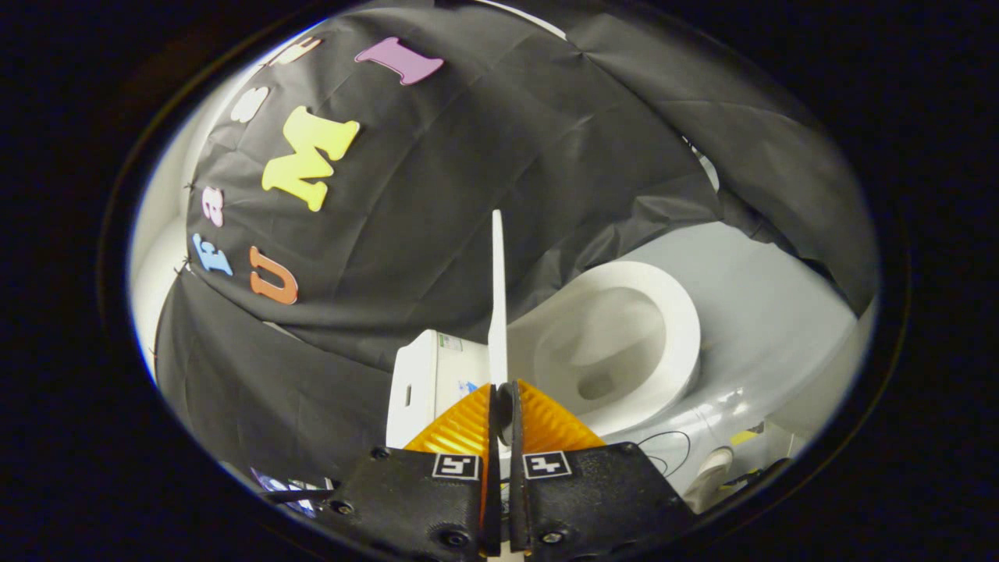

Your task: Open the toilet lid.

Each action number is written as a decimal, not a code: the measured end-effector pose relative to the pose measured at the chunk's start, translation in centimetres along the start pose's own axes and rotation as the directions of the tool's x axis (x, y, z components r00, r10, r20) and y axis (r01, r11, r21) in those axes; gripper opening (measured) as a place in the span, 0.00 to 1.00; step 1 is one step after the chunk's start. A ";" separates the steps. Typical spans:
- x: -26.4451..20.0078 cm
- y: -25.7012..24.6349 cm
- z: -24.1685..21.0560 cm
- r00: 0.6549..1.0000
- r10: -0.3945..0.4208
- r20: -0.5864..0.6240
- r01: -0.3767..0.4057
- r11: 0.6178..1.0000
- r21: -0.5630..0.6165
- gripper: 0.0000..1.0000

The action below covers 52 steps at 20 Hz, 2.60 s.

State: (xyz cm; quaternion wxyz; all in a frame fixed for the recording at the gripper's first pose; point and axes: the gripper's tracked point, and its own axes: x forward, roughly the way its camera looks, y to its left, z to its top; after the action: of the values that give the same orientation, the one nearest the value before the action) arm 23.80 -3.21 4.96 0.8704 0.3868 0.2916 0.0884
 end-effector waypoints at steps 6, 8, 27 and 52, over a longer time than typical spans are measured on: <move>0.0 2.4 -0.5 1.000 -0.003 -0.004 0.002 0.998 -0.056 0.08; 0.0 2.8 -0.5 1.000 -0.008 -0.004 0.008 0.998 -0.061 0.08; 0.6 10.1 -2.3 1.000 -0.007 -0.012 0.005 0.983 -0.185 0.08; 3.9 21.9 -8.8 0.998 0.027 -0.064 -0.050 0.917 -0.397 0.08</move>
State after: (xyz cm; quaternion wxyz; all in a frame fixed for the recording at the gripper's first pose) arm 23.46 18.76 14.49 0.9201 0.2047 0.2848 0.1740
